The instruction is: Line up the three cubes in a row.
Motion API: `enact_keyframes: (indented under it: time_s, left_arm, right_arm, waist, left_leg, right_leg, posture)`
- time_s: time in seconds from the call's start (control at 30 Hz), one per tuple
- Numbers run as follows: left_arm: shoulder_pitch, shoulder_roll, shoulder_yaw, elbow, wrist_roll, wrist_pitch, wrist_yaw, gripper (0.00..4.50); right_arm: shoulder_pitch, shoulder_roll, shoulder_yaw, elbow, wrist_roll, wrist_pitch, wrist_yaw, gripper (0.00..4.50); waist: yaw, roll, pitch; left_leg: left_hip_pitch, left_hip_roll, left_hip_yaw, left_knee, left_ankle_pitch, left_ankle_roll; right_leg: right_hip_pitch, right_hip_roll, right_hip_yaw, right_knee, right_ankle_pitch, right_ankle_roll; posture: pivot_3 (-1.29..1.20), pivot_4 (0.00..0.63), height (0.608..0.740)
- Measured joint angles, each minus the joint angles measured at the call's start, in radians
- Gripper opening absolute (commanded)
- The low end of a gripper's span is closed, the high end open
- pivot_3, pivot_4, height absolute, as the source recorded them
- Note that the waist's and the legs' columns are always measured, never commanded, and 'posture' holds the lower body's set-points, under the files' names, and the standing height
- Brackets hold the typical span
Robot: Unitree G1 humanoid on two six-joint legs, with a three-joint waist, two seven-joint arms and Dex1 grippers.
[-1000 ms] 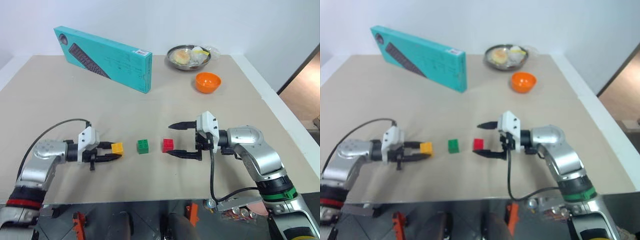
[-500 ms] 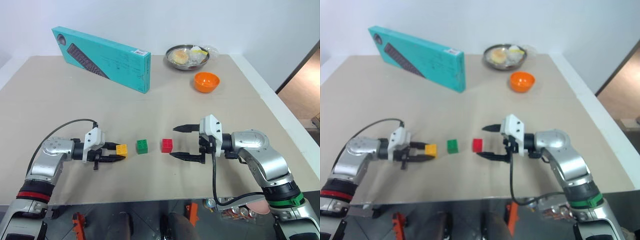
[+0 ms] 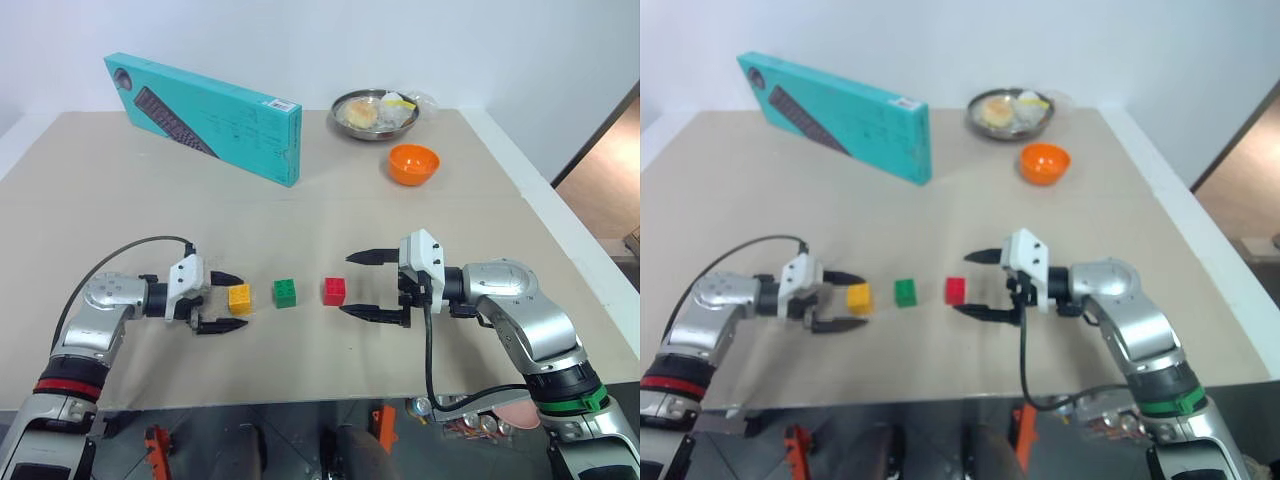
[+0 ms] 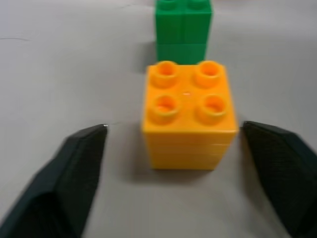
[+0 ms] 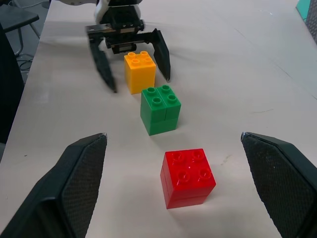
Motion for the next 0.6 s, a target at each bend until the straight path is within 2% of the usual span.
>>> enact_keyframes:
  time_s: [0.13,0.23,0.37,0.47,0.6]
  left_arm:
    - [0.057,0.047,0.016,-0.116,-0.055,0.117,-0.001,4.45]
    - [0.086,0.093,0.086,-0.231,-0.146,0.278,0.025,4.45]
    - [0.091,0.114,0.203,-0.351,-0.255,0.469,0.144,4.45]
    - [0.078,0.048,0.251,-0.403,-0.269,0.514,0.295,4.45]
    - [0.063,-0.053,0.246,-0.402,-0.213,0.463,0.460,4.45]
  right_arm:
    - [-0.001,0.002,0.000,0.000,0.003,0.003,-0.003,4.50]
    - [-0.001,0.018,-0.030,0.000,0.038,0.034,-0.026,4.50]
    - [-0.003,0.023,-0.091,-0.001,0.079,0.075,-0.071,4.50]
    - [-0.002,0.028,-0.115,0.006,0.072,0.068,-0.113,4.50]
    - [-0.002,0.049,-0.123,0.060,0.028,0.026,-0.174,4.50]
  waist:
    - [-0.001,0.000,0.000]
    - [-0.001,0.000,0.000]
    - [-0.001,0.000,0.000]
    - [0.000,0.000,0.000]
    - [0.001,-0.001,0.000]
  left_leg:
    - [0.000,0.001,-0.001,0.000,0.000,0.000]
    - [0.000,0.001,-0.001,0.000,0.000,0.000]
    - [0.000,0.000,-0.001,0.000,0.000,0.000]
    - [0.000,-0.001,-0.001,0.000,0.000,0.000]
    - [0.000,-0.001,0.000,0.001,0.000,0.000]
  right_leg:
    - [0.000,0.001,0.001,0.000,0.000,0.000]
    - [0.000,0.001,0.000,0.001,0.000,0.000]
    - [0.000,-0.001,0.001,0.001,0.000,0.000]
    - [0.000,-0.002,0.002,0.001,0.000,0.001]
    - [0.001,-0.002,0.002,0.001,0.001,0.002]
  posture:
    - [0.00,0.150,0.740]
    - [0.00,0.150,0.740]
    - [0.00,0.150,0.740]
    - [0.00,0.150,0.740]
    - [0.00,0.150,0.740]
